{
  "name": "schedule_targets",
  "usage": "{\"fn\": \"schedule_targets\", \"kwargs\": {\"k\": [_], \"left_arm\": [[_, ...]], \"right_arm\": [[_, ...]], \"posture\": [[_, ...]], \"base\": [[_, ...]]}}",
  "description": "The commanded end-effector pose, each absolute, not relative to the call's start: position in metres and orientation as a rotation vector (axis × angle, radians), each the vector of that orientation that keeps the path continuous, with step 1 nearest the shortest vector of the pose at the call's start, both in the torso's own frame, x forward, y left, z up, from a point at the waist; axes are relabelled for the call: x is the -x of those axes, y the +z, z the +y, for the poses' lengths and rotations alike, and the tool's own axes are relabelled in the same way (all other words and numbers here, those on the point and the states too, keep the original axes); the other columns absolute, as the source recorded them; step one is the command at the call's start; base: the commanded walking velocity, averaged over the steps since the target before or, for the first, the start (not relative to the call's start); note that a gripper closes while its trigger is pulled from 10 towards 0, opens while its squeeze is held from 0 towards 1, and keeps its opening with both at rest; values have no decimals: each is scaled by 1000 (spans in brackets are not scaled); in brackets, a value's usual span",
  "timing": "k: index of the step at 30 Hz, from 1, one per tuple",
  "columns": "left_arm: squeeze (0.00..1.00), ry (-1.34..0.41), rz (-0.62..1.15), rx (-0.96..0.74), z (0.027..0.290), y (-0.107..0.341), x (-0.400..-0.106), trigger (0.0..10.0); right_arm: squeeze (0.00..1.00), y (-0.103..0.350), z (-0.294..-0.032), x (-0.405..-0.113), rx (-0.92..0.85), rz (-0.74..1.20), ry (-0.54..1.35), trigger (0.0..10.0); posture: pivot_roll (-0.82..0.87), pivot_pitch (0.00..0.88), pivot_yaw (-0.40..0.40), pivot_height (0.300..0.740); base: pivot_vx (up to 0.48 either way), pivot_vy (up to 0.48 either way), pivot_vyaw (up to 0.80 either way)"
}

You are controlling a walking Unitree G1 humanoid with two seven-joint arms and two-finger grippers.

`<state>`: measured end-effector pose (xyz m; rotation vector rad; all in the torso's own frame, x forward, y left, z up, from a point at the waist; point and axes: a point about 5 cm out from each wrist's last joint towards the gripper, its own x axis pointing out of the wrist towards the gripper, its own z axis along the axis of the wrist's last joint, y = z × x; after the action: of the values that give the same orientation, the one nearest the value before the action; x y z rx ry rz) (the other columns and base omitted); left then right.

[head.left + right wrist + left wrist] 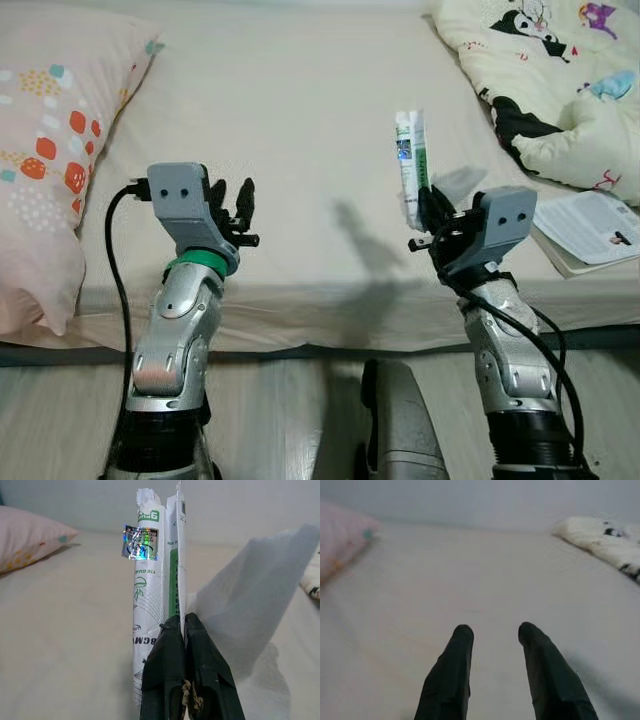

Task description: Clean up the room

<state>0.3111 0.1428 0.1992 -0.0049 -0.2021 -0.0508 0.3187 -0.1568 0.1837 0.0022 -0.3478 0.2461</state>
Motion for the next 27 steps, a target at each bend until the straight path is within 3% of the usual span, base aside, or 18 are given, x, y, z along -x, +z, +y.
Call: {"fn": "schedule_targets", "kwargs": {"k": [1,8,27], "left_arm": [[0,-35,-182,-57,144,188,-310,10000],[0,-9,-148,-87,153,177,-307,10000],[0,-49,-189,-54,135,185,-313,10000]], "right_arm": [[0,180,-157,-319,6,-337,241,10000],[0,177,-153,-319,-1,-325,250,10000],[0,172,-156,-318,4,-304,232,10000]], "posture": [[-50,39,-40,550],[-35,47,-34,580],[-52,65,-38,655]], "base": [[0,0,0],[0,0,0],[0,0,0]]}}
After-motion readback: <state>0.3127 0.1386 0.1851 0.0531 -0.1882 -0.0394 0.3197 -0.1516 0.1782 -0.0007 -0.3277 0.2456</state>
